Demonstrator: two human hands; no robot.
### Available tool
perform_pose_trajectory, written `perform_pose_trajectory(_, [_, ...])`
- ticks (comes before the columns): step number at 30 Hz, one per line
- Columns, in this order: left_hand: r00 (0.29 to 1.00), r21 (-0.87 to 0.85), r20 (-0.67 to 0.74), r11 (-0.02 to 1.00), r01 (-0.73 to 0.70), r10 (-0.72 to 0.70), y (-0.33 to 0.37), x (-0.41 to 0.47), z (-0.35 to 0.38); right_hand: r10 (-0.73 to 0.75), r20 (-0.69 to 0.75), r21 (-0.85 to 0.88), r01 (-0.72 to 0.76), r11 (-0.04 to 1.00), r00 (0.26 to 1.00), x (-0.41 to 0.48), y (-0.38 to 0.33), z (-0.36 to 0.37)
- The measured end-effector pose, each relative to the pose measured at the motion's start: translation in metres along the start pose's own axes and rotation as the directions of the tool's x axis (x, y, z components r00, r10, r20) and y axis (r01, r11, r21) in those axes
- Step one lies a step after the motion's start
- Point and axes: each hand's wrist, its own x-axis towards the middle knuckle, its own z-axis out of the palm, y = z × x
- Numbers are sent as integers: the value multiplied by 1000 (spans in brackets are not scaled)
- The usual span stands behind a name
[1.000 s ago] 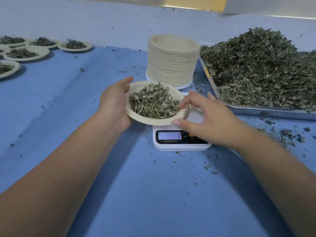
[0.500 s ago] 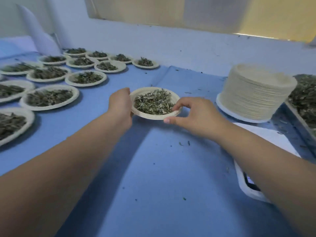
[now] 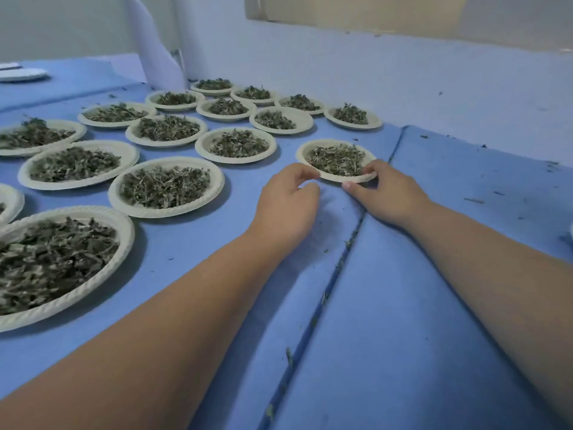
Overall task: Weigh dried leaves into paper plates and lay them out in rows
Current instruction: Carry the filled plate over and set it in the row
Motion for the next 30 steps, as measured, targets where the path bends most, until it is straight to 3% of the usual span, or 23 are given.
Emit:
perform_pose_trajectory(5, [997,207,50,976,-68,59,-3,3,2,69,40,-41,-68,997,997,60,-4,13])
perform_pose_trajectory(19, [992,238,106,967,-93,70,-1,0,4,138,28,-68,-136,988,990,91,0,21])
perform_pose_trajectory(23, [991,265,110,959,-102,75,-1,0,4,165,131,-36,-162,986,978,72,2,9])
perform_pose_trajectory(26, [993,284,94,954,-91,67,4,0,2,139,224,-102,-119,988,965,45,9,-5])
perform_pose_trajectory(30, [998,397,56,916,-62,43,13,-9,7,-24,250,-280,96,955,968,-11,21,-16])
